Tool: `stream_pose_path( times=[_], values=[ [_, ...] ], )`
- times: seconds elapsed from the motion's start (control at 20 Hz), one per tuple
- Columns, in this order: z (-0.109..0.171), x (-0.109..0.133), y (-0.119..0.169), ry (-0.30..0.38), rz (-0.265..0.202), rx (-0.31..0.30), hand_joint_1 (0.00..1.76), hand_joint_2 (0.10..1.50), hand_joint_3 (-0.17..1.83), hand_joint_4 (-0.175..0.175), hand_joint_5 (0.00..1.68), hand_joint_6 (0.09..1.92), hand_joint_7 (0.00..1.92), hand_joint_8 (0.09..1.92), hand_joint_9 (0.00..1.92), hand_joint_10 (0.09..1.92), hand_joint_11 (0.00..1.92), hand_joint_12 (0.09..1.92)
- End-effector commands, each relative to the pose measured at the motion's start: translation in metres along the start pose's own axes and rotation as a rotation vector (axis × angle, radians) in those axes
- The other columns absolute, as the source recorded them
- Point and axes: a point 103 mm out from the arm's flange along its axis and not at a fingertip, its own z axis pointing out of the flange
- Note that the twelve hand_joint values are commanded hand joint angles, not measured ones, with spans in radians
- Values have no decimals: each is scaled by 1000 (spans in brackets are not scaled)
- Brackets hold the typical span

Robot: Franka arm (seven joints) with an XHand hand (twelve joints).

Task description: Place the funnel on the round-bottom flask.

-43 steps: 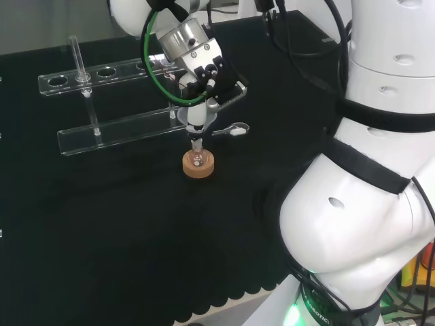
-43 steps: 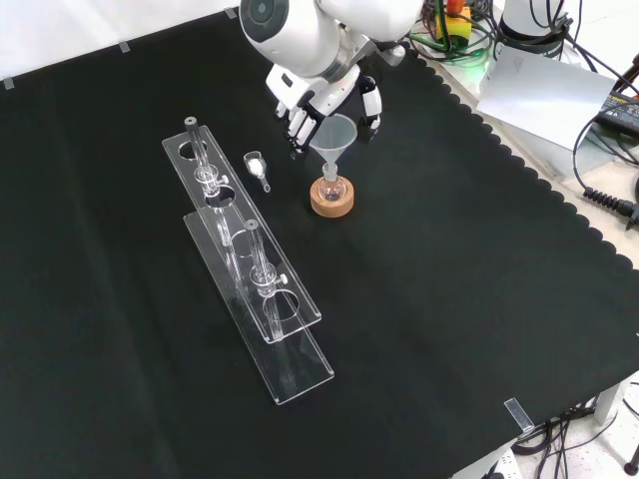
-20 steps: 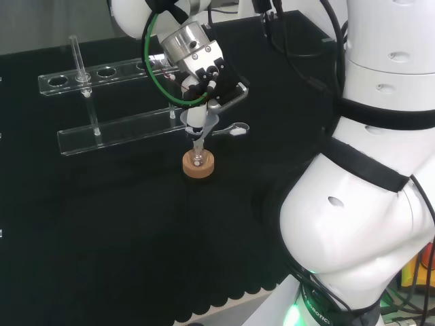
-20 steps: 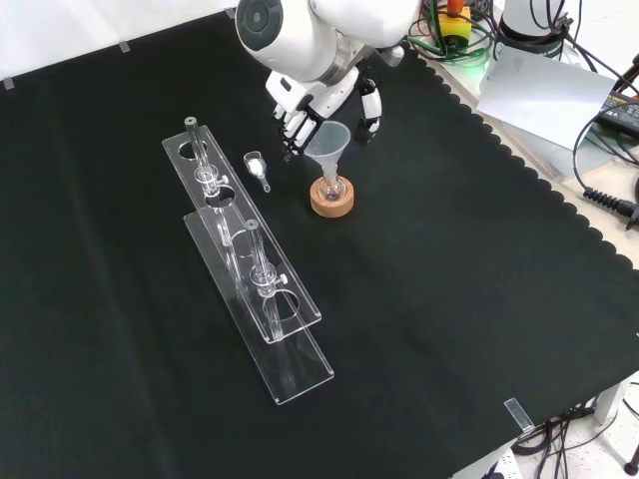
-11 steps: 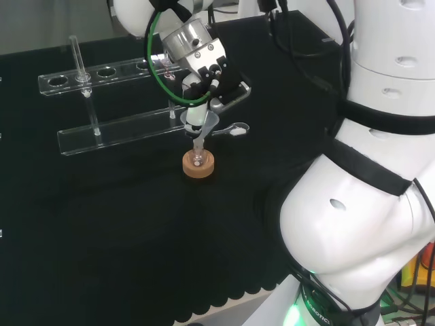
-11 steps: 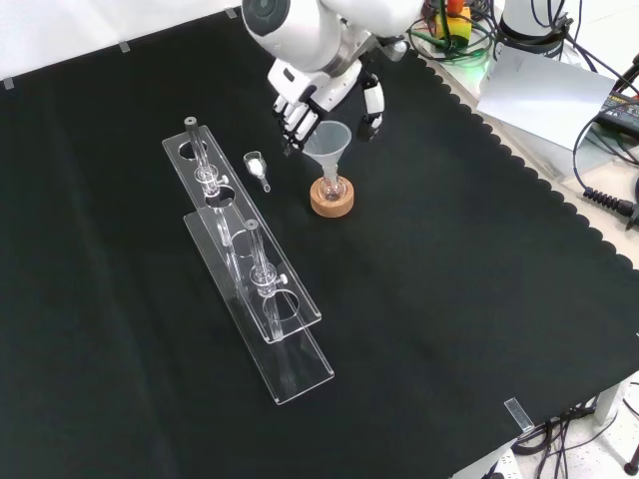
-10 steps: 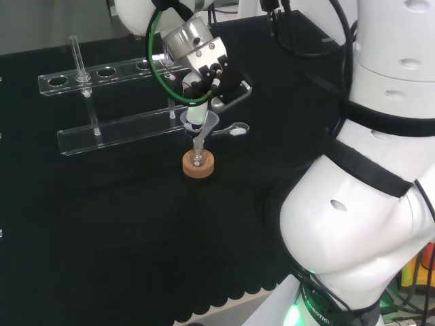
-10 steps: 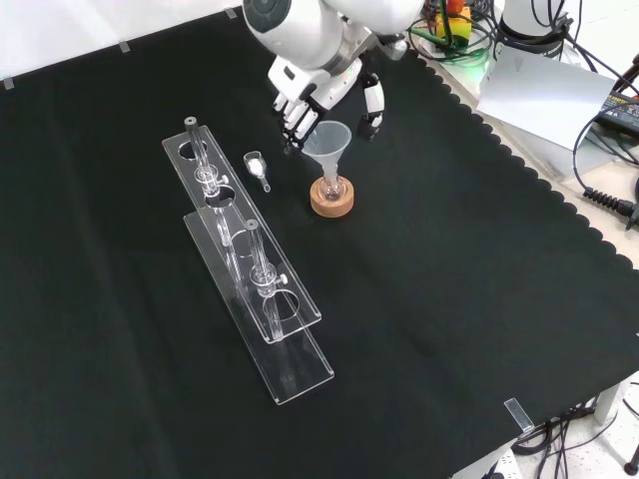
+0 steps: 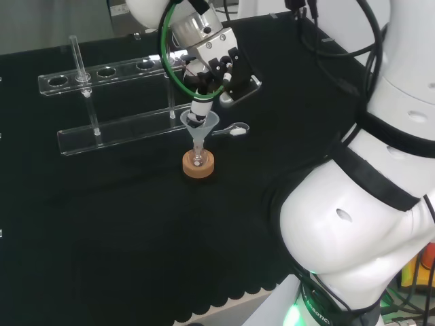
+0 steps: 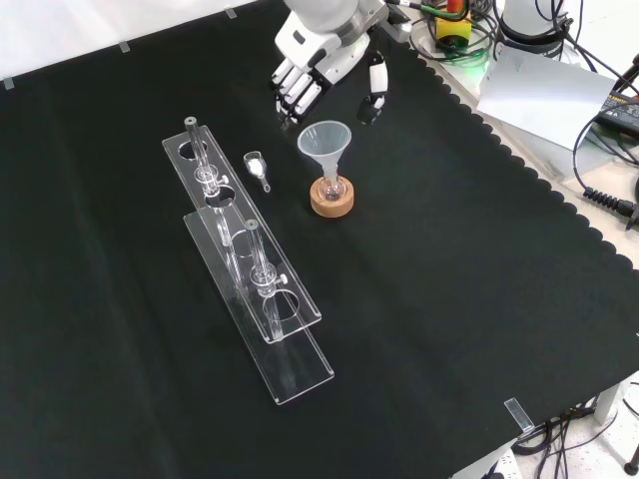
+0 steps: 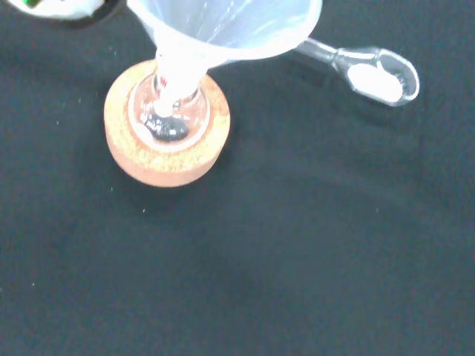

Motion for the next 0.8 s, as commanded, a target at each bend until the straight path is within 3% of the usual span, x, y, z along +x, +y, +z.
stream_pose_path(
  times=[0.05,0.3,0.8],
  values=[
    [-1,-25,-9,36,14,-71,698,654,570,-55,232,87,44,680,240,760,95,1495],
    [7,-51,-13,68,50,-106,738,665,574,-59,278,87,92,694,327,725,140,1472],
    [26,-91,-3,95,96,-82,785,668,614,-63,336,87,163,698,421,681,205,1437]
  ],
)
